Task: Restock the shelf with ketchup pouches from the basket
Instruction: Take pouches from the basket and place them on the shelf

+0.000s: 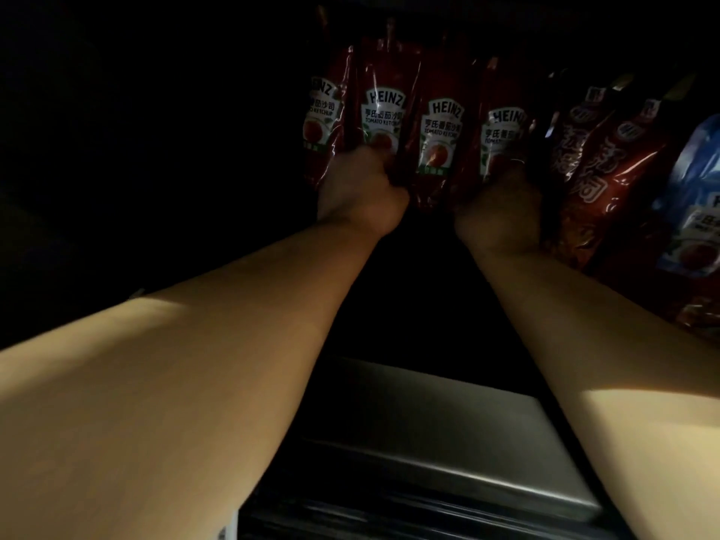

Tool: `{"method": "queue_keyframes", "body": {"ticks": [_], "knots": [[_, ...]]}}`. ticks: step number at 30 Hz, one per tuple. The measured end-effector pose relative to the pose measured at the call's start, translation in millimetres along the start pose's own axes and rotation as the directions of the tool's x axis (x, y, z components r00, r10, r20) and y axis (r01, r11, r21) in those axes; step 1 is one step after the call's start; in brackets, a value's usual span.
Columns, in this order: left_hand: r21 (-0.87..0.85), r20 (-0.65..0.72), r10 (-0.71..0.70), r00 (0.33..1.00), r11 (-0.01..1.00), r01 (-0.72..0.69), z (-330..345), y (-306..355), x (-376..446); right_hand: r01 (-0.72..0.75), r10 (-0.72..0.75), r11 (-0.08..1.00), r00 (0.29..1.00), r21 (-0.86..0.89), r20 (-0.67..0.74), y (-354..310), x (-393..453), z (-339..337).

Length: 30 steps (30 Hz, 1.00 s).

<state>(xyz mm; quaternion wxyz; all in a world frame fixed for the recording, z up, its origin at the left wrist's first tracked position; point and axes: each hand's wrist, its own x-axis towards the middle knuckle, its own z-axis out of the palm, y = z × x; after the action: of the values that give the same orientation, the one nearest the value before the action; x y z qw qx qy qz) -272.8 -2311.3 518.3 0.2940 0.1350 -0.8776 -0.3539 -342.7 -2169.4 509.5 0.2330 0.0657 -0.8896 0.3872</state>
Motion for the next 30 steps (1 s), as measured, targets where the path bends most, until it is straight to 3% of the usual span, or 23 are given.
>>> {"method": "queue_keyframes", "body": {"ticks": [1,3,5,7,11,15,21,25,30], "knots": [[0.076,-0.045,-0.060,0.997,0.995,0.064,-5,-3,2,0.048,-0.042,0.995,0.997,-0.086,0.067,-2,-3,-1],[0.269,0.018,-0.219,0.976,0.941,0.206,-17,-11,4,0.169,-0.101,0.948,0.963,-0.271,0.250,-10,-7,-3],[0.361,0.156,-0.294,0.943,0.906,0.223,-24,-17,5,0.236,-0.095,0.910,0.919,-0.339,0.384,-17,-10,-3],[0.367,0.219,-0.278,0.935,0.912,0.185,-25,-22,6,0.243,-0.065,0.899,0.897,-0.364,0.437,-22,-12,0],[0.371,0.256,-0.279,0.926,0.913,0.172,-24,-23,5,0.189,0.010,0.899,0.894,-0.395,0.449,-21,-9,2],[0.380,0.277,-0.273,0.921,0.912,0.156,-23,-24,4,0.177,-0.015,0.937,0.881,-0.302,0.472,-14,-6,0],[0.375,0.264,-0.250,0.932,0.917,0.139,-24,-25,3,0.216,-0.044,0.912,0.897,-0.350,0.440,-20,-8,3],[0.402,0.275,-0.249,0.929,0.907,0.124,-21,-22,4,0.217,-0.002,0.914,0.847,-0.342,0.532,-22,-7,10],[0.475,0.284,-0.248,0.926,0.875,0.088,-16,-26,3,0.231,-0.024,0.879,0.895,-0.416,0.446,-16,-12,13]]}}
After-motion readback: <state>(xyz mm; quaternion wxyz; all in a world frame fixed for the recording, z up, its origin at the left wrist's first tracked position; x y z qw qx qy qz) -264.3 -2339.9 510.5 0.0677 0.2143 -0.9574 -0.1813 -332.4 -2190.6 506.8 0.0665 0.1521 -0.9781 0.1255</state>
